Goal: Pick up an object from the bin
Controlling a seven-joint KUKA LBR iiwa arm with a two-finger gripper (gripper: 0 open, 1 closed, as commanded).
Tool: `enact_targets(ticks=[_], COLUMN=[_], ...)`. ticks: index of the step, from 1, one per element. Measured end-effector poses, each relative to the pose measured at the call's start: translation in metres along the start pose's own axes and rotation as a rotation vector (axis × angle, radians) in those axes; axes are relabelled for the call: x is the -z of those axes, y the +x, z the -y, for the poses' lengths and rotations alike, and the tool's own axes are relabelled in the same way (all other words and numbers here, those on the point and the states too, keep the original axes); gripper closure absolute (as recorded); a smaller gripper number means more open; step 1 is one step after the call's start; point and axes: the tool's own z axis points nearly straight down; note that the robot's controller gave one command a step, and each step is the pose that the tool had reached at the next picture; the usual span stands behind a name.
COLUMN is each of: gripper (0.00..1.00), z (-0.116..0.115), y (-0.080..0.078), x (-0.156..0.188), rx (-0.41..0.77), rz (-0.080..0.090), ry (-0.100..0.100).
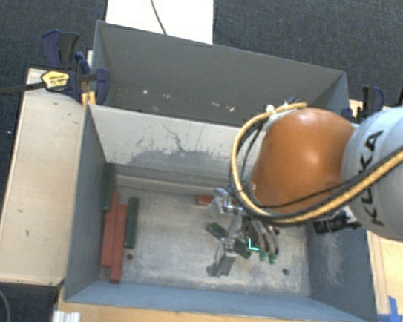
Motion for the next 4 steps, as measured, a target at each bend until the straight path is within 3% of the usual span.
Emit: enact_targets(ticks=[1,2,3,4], gripper=[0.00,0.00,1.00,1.00], z=[0.061,0.096,0.094,0.078], y=[-0.073,-0.059,-0.061,-0.044], x=[-0.104,-0.148,-0.145,0.095], rx=[-0.059,-0.127,-0.128,-0.088], rz=[0.006,0.002,0.006,0.017], ry=[0.002,0.001,-0.001,-0.001])
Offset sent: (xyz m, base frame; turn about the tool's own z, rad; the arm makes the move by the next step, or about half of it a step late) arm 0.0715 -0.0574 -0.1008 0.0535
